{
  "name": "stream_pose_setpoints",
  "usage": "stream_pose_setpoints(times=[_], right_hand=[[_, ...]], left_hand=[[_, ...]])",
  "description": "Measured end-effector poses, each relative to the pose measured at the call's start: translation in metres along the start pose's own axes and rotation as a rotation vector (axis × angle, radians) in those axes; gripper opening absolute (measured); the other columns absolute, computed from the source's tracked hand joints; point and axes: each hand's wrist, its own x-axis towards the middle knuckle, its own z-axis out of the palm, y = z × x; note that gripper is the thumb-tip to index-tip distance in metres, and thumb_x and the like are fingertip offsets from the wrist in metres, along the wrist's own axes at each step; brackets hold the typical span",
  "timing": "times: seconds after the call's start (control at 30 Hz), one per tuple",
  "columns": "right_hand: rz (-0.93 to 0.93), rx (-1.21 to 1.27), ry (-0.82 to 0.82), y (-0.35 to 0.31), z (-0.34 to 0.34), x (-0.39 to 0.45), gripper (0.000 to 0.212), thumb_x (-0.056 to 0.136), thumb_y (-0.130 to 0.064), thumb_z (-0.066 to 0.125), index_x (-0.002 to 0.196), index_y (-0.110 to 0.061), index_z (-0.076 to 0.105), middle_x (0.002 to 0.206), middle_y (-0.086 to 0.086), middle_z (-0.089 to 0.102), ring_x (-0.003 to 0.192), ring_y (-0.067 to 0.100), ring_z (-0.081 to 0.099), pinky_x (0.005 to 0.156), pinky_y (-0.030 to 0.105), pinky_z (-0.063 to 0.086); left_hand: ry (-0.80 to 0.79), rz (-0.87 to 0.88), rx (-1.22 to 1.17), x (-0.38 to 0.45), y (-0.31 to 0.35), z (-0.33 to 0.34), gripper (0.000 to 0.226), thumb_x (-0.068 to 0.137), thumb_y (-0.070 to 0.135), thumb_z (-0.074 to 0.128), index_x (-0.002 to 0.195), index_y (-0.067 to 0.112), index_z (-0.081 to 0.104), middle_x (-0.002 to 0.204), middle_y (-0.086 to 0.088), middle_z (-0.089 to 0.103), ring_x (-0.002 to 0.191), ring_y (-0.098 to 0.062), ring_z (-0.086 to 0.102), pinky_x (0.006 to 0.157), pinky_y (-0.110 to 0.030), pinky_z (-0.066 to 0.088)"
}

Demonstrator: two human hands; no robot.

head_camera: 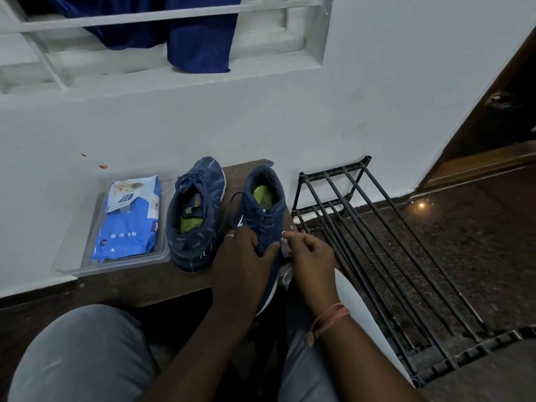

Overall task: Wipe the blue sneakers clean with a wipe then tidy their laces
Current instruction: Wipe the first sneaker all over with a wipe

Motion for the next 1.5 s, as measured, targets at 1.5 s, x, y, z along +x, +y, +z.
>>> stream_pose_setpoints(times=[1.5], right_hand=[[-0.429,-0.576,-0.027,-0.012,0.018,-0.012,0.007,0.090,-0.020,0.070,0.087,-0.019,0.076,0.088,-0.006,0.068,0.084,0.003,0.062,0.080,0.023,0.052]], left_hand=[[-0.314,-0.458,-1.111,0.010,-0.033,-0.011,0.025,0.105,0.017,0.052,0.115,0.003,0.070,0.111,-0.017,0.076,0.105,-0.033,0.072,0.094,-0.044,0.055]])
